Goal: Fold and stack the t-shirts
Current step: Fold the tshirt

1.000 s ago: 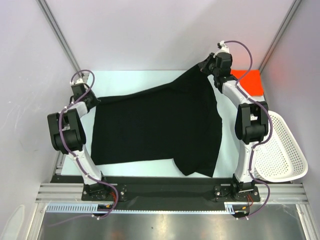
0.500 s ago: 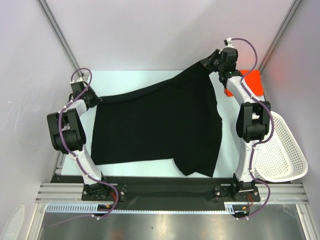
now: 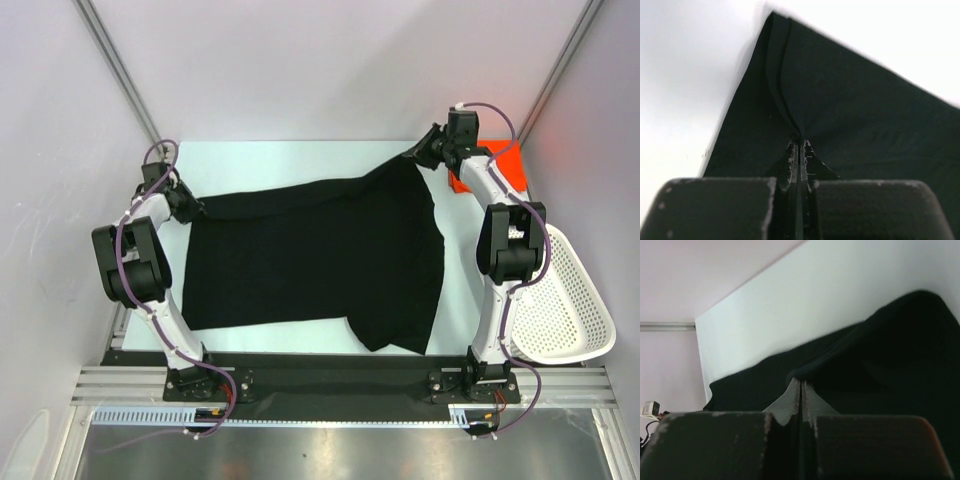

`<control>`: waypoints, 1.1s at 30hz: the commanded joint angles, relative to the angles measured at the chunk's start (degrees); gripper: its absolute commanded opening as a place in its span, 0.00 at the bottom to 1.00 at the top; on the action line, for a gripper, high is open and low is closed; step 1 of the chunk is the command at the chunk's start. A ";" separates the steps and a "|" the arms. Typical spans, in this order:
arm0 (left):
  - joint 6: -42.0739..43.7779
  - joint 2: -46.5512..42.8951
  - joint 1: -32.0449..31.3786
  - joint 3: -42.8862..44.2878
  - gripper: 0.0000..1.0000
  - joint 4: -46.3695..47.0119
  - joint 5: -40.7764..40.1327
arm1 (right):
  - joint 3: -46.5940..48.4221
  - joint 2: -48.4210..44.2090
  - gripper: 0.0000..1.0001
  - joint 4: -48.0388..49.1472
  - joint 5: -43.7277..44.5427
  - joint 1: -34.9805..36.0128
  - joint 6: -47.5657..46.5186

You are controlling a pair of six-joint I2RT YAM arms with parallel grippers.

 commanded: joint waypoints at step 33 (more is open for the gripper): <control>7.17 8.87 5.85 7.73 0.00 -13.39 3.79 | 2.51 -3.02 0.00 -23.48 -3.79 -1.16 -0.81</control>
